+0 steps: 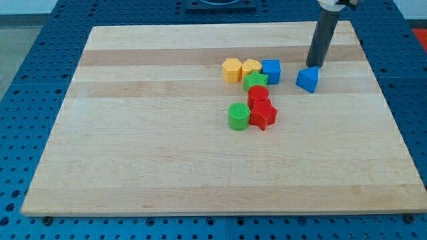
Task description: Push the triangle towards the bottom side of the board
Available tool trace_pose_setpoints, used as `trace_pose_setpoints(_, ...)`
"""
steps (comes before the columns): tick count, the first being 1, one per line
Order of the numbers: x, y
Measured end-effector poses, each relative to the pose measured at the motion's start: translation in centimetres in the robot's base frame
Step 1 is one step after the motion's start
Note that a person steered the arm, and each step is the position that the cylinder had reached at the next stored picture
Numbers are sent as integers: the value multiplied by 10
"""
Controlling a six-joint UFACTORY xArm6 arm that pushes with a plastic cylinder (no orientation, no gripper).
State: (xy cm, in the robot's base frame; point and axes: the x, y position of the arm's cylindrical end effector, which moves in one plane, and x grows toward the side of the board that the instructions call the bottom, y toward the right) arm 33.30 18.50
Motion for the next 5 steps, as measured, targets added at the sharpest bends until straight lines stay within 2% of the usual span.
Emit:
trace_pose_setpoints(2,18,-2)
trace_pose_setpoints(5,18,-25)
